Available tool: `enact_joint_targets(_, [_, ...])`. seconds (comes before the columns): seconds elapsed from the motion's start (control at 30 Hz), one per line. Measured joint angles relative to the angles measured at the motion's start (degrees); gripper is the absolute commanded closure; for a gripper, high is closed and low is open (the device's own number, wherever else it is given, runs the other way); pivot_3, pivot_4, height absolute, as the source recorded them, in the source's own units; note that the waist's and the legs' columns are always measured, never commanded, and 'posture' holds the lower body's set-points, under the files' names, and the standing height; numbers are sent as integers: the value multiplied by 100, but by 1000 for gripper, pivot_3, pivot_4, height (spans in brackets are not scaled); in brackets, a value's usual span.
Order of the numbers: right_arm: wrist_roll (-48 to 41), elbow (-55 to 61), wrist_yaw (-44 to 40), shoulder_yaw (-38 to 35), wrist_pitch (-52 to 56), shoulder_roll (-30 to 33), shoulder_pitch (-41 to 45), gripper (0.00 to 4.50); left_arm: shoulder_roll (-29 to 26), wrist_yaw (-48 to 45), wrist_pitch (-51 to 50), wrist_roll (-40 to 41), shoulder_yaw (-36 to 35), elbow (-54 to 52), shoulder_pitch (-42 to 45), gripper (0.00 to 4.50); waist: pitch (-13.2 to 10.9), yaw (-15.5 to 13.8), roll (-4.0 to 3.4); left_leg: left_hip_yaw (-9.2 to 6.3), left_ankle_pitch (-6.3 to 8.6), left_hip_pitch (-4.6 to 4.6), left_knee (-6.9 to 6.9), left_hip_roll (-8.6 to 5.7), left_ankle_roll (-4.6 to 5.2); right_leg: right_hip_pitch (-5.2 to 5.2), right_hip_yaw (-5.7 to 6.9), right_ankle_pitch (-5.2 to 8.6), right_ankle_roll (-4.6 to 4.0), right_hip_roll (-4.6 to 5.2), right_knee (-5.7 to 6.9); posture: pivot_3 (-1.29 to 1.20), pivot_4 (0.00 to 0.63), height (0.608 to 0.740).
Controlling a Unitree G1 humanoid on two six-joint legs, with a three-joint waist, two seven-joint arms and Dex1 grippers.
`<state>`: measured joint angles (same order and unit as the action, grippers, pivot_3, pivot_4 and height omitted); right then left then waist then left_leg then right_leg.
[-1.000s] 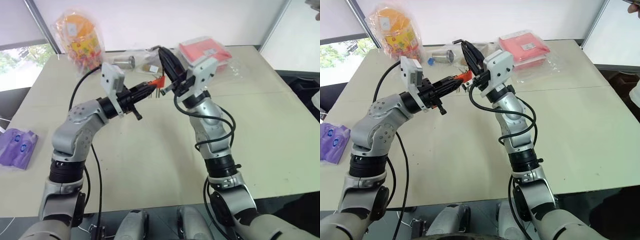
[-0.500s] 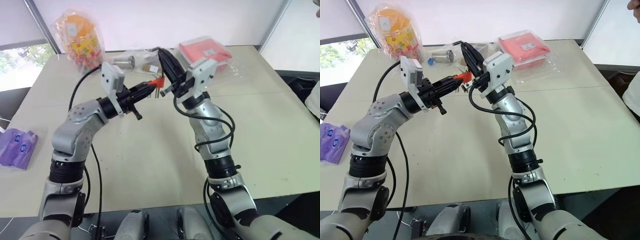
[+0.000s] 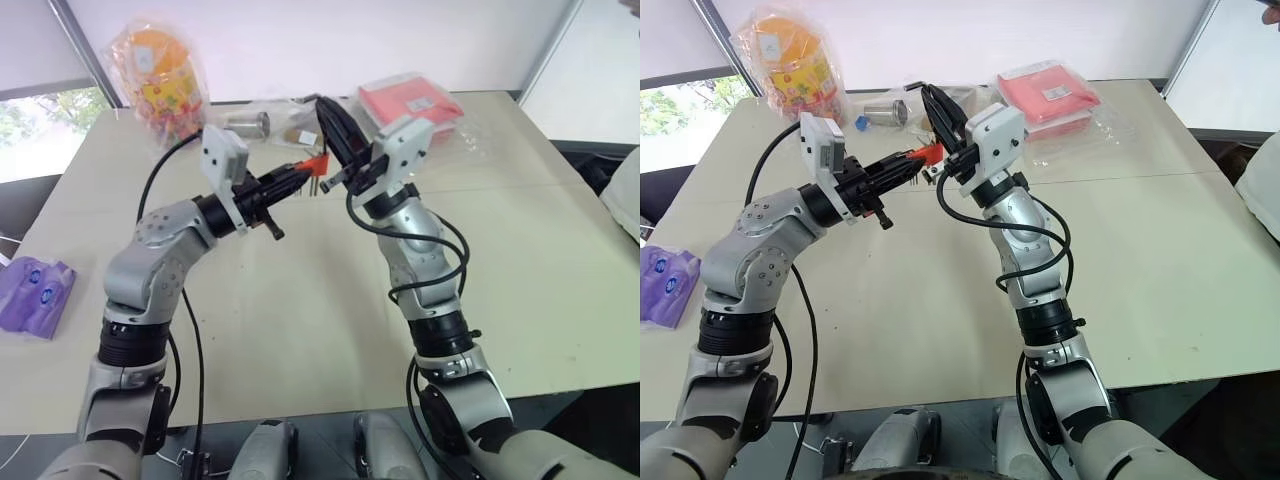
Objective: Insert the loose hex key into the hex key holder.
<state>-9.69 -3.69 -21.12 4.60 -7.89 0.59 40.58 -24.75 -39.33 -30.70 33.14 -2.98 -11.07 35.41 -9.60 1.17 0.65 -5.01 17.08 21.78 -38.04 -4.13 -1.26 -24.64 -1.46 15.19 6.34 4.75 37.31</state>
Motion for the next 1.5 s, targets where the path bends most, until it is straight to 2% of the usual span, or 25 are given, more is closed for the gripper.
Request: enact_joint_targets(1.5, [162, -54, 297, -6, -91, -167, -1, 4451, 17, 83, 1, 12, -20, -110, -92, 4500, 0, 0, 0, 0, 0, 0, 1, 0, 0, -1, 0, 0, 0, 0, 0, 0, 150, 740])
